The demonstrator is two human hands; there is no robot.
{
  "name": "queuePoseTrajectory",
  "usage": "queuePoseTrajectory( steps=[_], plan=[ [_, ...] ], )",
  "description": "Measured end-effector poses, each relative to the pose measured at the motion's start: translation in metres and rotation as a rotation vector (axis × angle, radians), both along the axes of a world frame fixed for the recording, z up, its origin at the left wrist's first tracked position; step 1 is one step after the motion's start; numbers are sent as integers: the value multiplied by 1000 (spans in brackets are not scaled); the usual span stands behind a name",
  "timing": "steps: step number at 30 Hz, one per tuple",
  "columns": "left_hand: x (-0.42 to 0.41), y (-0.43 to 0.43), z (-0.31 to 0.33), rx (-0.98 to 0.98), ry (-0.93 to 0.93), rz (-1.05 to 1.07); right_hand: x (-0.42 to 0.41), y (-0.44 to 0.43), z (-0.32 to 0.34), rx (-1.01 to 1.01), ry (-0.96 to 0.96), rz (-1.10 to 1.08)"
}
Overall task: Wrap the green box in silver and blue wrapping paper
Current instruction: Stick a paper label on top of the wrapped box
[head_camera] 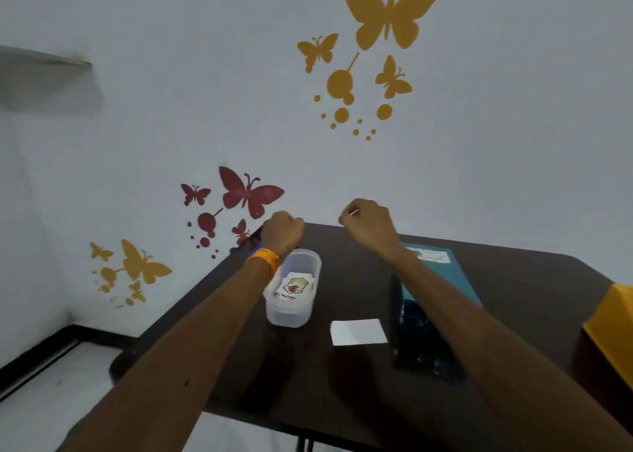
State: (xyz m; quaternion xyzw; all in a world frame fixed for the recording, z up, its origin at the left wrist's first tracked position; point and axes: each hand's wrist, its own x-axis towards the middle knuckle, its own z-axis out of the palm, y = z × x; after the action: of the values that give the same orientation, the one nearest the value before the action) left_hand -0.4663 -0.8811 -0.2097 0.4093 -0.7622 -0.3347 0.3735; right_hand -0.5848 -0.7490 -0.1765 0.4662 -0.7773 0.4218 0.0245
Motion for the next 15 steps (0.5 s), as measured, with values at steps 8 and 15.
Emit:
queuePoseTrajectory(
  steps=[8, 15],
  plan=[
    [48, -112, -42, 278, -50, 126, 15, -138, -36, 390, -555, 185],
    [29, -127, -67, 279, -190, 39, -5, -169, -57, 331, -760, 84]
  ],
)
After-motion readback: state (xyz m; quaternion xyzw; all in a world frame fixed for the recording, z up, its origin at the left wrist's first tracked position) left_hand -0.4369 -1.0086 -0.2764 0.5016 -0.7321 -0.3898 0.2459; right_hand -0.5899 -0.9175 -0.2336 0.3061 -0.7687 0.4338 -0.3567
